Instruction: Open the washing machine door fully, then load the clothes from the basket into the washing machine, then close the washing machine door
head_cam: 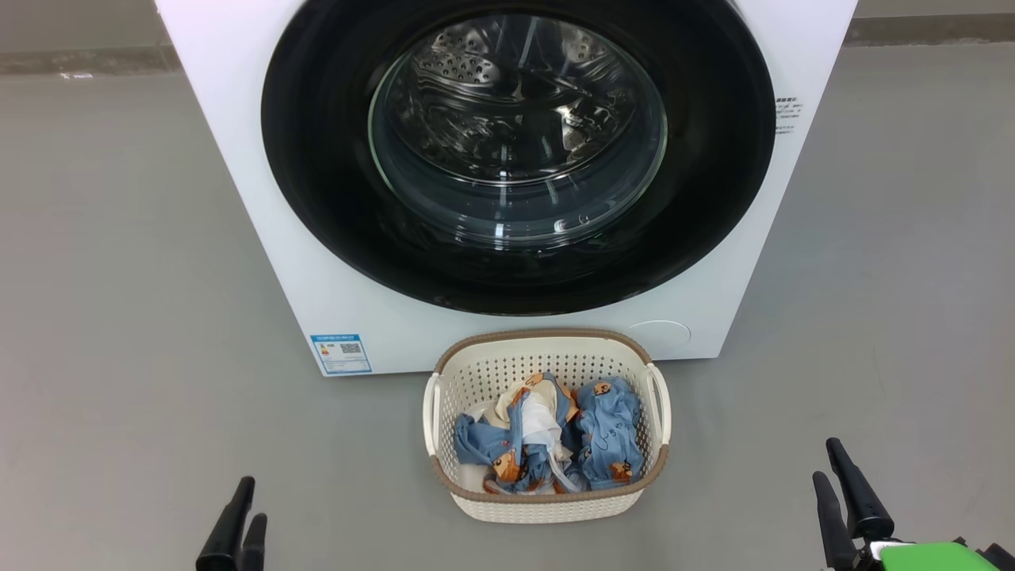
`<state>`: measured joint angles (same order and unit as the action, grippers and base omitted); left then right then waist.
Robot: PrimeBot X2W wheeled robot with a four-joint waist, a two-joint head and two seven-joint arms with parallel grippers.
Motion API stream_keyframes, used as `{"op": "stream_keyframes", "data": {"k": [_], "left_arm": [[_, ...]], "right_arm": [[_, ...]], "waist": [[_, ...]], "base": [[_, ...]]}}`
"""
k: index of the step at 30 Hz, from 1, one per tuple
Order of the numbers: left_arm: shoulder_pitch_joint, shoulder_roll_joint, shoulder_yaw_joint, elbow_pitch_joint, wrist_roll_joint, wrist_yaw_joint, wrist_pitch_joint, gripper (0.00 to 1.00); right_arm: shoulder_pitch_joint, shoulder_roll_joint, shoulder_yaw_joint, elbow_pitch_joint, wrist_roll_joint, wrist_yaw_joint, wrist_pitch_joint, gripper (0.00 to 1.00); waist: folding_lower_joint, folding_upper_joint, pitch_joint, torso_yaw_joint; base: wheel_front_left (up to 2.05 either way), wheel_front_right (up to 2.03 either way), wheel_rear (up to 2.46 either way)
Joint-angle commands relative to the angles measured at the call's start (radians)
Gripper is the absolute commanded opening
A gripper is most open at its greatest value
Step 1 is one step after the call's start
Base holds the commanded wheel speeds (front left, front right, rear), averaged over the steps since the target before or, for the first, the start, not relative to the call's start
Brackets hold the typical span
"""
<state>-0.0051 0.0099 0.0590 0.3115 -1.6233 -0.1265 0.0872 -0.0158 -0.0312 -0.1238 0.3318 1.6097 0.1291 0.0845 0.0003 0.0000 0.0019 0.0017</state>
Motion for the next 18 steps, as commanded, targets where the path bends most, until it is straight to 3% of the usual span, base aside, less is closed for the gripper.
{"op": "stream_keyframes", "data": {"k": [1,8,18], "left_arm": [[-0.023,0.018,-0.001,-0.036,0.018,-0.001,-0.009,1.00],[-0.023,0.029,-0.014,-0.050,0.058,-0.001,-0.031,1.00],[-0.022,0.041,-0.031,-0.062,0.205,-0.002,-0.064,1.00]], "right_arm": [[-0.017,-0.010,0.009,-0.031,-0.016,0.000,-0.009,1.00],[-0.021,-0.017,0.018,-0.026,-0.061,0.000,-0.031,1.00],[-0.024,-0.023,0.035,-0.039,-0.180,0.000,-0.063,1.00]], "waist": [[0.0001,0.0000,0.001,0.000],[-0.0003,0.0000,0.002,0.002],[-0.0003,0.0000,0.000,0.004]], "base": [[0.00,0.00,0.00],[0.00,0.00,0.00],[0.00,0.00,0.00]]}}
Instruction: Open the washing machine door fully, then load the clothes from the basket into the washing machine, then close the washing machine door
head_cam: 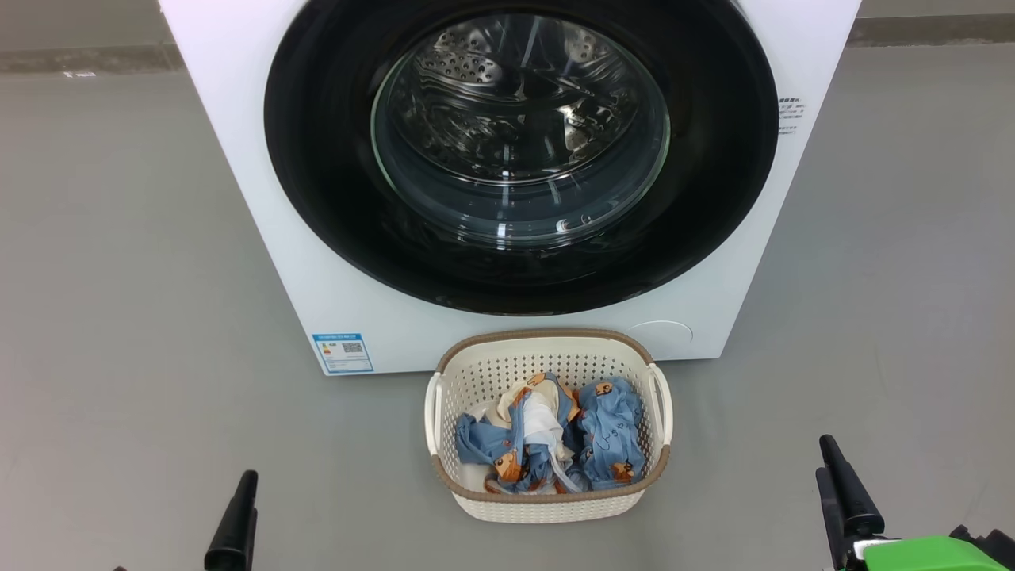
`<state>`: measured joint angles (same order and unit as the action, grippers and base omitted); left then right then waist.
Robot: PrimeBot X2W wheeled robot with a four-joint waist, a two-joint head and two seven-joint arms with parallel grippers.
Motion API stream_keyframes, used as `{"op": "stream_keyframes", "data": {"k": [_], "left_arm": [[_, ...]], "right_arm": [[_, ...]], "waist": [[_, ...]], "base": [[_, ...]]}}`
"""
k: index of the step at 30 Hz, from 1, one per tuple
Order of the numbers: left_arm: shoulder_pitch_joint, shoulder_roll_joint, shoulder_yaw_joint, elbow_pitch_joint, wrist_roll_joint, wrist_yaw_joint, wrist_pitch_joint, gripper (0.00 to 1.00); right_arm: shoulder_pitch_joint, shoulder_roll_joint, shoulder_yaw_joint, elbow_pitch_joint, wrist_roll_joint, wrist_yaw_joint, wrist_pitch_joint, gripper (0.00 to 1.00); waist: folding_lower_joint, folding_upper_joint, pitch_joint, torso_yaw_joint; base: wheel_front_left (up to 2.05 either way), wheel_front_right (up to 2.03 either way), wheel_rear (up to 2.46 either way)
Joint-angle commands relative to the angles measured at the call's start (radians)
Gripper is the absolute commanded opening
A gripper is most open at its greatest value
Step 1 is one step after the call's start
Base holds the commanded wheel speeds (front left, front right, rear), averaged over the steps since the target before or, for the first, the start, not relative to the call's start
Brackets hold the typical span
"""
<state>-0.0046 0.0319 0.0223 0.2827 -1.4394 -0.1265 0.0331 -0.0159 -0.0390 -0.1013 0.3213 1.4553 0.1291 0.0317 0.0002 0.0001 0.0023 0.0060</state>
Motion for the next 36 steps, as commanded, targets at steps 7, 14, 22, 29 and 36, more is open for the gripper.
{"op": "stream_keyframes", "data": {"k": [7,14,22,29,36], "left_arm": [[-0.019,0.023,-0.006,-0.041,0.120,-0.002,-0.030,1.00],[-0.017,0.025,-0.015,-0.045,0.206,-0.002,-0.048,1.00],[-0.010,0.026,-0.031,-0.047,0.316,-0.002,-0.072,1.00],[-0.006,0.028,-0.040,-0.055,0.399,-0.002,-0.092,1.00],[-0.003,0.029,-0.048,-0.066,0.461,-0.003,-0.113,1.00]], "right_arm": [[-0.022,-0.018,0.019,-0.038,-0.125,0.000,-0.031,1.00],[-0.017,-0.021,0.026,-0.045,-0.220,0.001,-0.048,1.00],[-0.013,-0.024,0.038,-0.047,-0.331,0.001,-0.072,1.00],[-0.009,-0.026,0.047,-0.050,-0.424,0.001,-0.092,1.00],[-0.006,-0.028,0.056,-0.053,-0.507,0.001,-0.113,1.00]], "waist": [[-0.0001,-0.0001,0.000,0.001],[-0.0001,-0.0001,0.001,0.002],[-0.0001,-0.0001,0.001,0.004],[-0.0001,-0.0001,0.002,0.005],[-0.0001,-0.0001,0.004,0.005]], "base": [[0.00,0.00,0.00],[0.00,0.00,0.00],[0.00,0.00,0.00],[0.00,0.00,0.00],[0.00,0.00,0.00]]}}
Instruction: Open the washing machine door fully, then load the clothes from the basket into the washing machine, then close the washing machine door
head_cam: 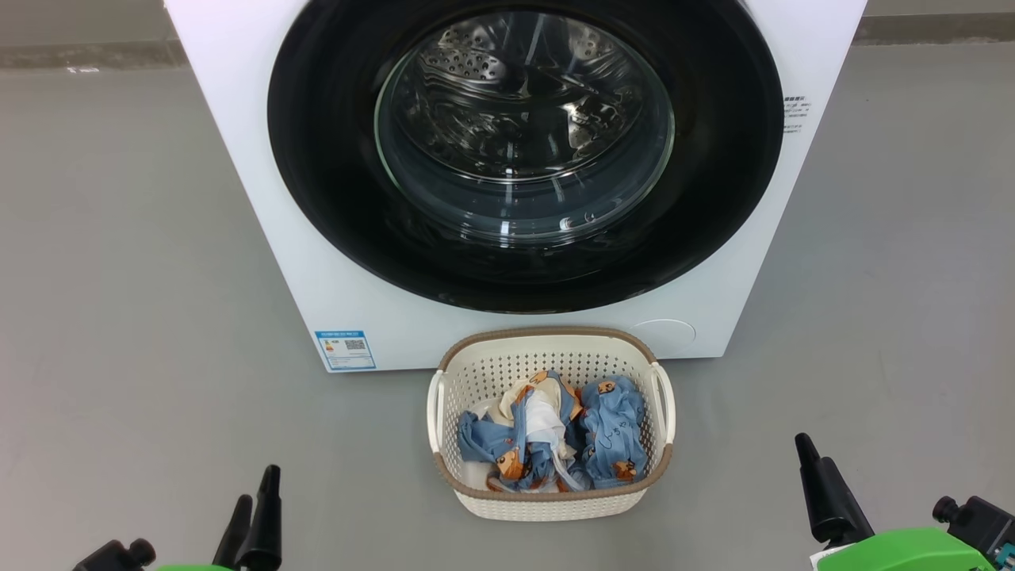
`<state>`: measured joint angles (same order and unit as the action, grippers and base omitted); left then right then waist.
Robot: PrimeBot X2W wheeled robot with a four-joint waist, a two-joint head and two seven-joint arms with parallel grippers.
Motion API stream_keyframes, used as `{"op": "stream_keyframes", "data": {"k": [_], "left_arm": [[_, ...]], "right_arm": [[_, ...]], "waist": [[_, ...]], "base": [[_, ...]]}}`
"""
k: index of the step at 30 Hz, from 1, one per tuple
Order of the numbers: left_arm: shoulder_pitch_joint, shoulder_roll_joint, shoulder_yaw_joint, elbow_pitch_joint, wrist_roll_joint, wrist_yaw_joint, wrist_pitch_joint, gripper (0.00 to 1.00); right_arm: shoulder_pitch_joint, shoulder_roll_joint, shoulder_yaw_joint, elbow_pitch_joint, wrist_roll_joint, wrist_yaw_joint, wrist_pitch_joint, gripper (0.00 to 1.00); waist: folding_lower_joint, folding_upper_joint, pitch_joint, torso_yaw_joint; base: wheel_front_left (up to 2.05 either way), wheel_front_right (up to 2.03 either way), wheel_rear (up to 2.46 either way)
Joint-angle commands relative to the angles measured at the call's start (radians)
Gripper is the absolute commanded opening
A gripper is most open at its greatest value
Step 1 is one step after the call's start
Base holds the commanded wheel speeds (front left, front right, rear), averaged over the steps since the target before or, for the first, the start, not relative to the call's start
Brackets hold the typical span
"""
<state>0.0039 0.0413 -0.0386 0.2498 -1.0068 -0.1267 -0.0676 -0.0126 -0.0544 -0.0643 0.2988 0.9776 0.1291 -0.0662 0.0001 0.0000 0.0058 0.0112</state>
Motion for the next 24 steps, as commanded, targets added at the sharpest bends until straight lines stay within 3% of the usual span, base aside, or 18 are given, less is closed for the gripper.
{"op": "stream_keyframes", "data": {"k": [1,24], "left_arm": [[-0.011,0.021,0.011,-0.034,0.039,-0.002,-0.015,1.00],[-0.004,0.045,-0.033,-0.052,0.281,-0.003,-0.080,1.00]], "right_arm": [[-0.009,-0.013,0.021,-0.031,-0.041,0.001,-0.018,1.00],[0.000,-0.023,0.055,-0.044,-0.278,0.001,-0.082,1.00]], "waist": [[-0.0001,0.0000,0.000,0.000],[0.0000,0.0000,0.000,0.001]], "base": [[0.00,0.00,0.00],[0.00,0.00,0.00]]}}
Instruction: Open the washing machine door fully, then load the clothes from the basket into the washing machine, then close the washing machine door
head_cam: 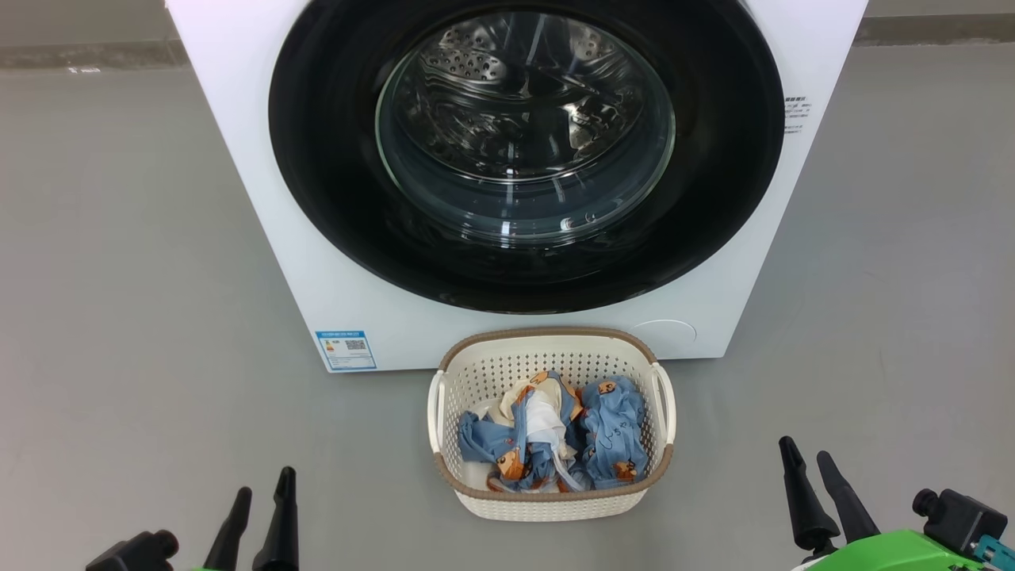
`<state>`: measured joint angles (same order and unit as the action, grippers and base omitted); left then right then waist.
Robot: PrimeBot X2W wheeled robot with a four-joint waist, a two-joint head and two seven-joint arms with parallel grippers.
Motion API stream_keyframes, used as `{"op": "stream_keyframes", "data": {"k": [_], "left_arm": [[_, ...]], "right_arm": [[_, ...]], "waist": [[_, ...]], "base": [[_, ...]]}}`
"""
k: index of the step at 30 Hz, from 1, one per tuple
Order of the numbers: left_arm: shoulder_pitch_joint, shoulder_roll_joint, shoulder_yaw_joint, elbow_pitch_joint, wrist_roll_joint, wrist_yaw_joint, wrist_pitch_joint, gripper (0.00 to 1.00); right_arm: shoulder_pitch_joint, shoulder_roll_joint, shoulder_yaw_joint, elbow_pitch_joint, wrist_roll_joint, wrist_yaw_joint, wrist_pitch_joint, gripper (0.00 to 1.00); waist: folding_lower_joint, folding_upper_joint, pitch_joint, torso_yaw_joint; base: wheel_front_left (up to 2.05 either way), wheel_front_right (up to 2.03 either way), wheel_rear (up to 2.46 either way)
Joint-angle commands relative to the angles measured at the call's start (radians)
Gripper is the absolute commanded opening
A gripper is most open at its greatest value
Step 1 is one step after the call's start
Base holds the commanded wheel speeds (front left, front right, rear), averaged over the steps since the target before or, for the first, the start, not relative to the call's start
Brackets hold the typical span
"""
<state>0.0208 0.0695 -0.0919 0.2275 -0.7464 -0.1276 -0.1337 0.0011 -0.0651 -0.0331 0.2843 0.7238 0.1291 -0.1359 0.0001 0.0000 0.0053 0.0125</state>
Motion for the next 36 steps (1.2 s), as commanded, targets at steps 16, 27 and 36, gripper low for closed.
{"op": "stream_keyframes", "data": {"k": [16,27,36], "left_arm": [[-0.015,0.019,0.005,-0.052,0.209,-0.002,-0.061,1.00],[-0.012,0.028,-0.014,-0.055,0.326,-0.003,-0.096,1.00],[-0.009,0.034,-0.024,-0.056,0.414,-0.003,-0.123,1.00]], "right_arm": [[-0.001,-0.016,0.037,-0.036,-0.190,0.001,-0.059,1.00],[0.005,-0.016,0.040,-0.042,-0.318,0.001,-0.094,1.00],[0.009,-0.015,0.032,-0.047,-0.410,0.002,-0.121,1.00]], "waist": [[0.0000,0.0000,-0.003,-0.005],[0.0000,0.0000,-0.004,-0.010],[0.0000,0.0000,-0.006,-0.015]], "base": [[0.00,0.00,0.00],[0.00,0.00,0.00],[0.00,0.00,0.00]]}}
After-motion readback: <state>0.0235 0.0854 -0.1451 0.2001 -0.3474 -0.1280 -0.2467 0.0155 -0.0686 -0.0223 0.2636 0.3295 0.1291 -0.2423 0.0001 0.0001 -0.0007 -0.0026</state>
